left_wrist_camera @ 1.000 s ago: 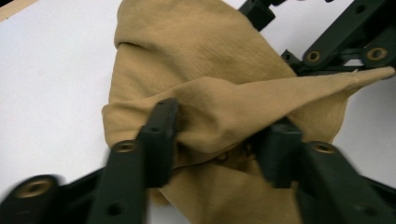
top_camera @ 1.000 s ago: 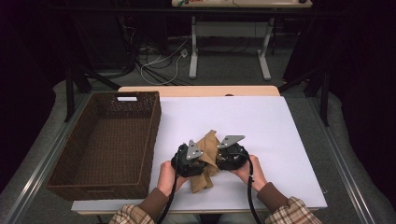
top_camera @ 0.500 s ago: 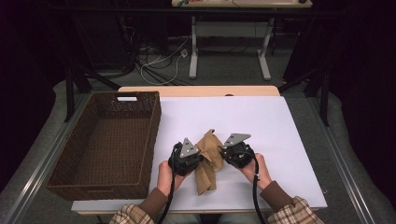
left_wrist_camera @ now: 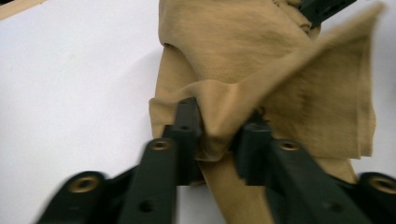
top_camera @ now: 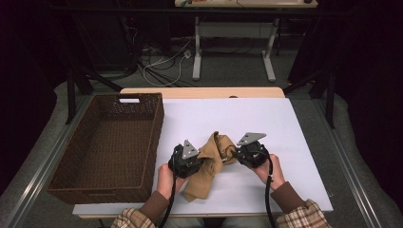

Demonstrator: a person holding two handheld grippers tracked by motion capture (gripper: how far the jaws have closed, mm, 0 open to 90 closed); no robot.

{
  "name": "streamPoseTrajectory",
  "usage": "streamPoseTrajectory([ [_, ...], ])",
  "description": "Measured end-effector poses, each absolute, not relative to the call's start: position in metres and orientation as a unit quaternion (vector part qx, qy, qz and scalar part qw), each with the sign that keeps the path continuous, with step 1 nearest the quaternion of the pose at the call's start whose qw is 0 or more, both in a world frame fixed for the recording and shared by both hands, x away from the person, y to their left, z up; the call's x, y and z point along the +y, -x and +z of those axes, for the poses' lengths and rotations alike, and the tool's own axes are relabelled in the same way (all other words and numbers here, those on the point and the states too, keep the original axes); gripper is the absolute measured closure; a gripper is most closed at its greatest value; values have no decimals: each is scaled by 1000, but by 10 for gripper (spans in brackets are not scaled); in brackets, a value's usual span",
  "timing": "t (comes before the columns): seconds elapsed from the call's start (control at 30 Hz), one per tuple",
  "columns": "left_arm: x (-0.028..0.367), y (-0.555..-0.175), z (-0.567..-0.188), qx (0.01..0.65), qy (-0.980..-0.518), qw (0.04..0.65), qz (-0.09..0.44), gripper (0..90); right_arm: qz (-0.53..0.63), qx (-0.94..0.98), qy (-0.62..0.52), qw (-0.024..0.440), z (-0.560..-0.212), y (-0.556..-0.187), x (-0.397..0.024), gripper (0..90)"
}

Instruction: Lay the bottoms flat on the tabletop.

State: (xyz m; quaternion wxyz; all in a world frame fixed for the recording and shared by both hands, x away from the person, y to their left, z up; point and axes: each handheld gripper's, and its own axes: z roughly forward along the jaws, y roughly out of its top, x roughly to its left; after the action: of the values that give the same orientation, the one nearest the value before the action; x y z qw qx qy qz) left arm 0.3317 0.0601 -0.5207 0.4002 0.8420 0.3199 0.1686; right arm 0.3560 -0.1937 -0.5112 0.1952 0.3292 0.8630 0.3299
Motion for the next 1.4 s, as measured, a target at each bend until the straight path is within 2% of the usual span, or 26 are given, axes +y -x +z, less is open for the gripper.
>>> streamPoseTrajectory([
  [0.03, 60, -331, -519, 318, -842, 400, 172, 612, 331, 861, -330, 201, -510, -355, -194, 647],
  [0.1, 60, -329, -516, 318, -842, 400, 171, 524, 340, 859, -329, 197, -506, -353, -194, 569],
  [0.13, 59, -328, -515, 315, -844, 399, 168, 482, 343, 858, -327, 198, -505, -352, -193, 498],
  [0.23, 55, -325, -514, 307, -848, 399, 163, 381, 342, 864, -320, 184, -506, -351, -188, 394],
  [0.3, 50, -323, -514, 298, -852, 399, 162, 335, 331, 869, -322, 179, -512, -353, -183, 349],
  [0.4, 41, -323, -516, 276, -863, 387, 171, 301, 318, 873, -323, 181, -520, -356, -179, 351],
  [0.47, 36, -324, -520, 265, -869, 382, 171, 338, 305, 877, -322, 188, -524, -357, -178, 409],
  [0.67, 32, -331, -536, 268, -874, 370, 165, 612, 310, 874, -324, 188, -523, -358, -181, 538],
  [0.87, 38, -335, -538, 276, -870, 377, 159, 785, 308, 874, -325, 188, -521, -357, -185, 605],
  [1.03, 40, -334, -536, 283, -868, 373, 163, 829, 312, 871, -329, 187, -518, -357, -189, 622],
  [1.4, 52, -330, -529, 306, -862, 368, 166, 832, 319, 862, -348, 186, -512, -360, -206, 610],
])
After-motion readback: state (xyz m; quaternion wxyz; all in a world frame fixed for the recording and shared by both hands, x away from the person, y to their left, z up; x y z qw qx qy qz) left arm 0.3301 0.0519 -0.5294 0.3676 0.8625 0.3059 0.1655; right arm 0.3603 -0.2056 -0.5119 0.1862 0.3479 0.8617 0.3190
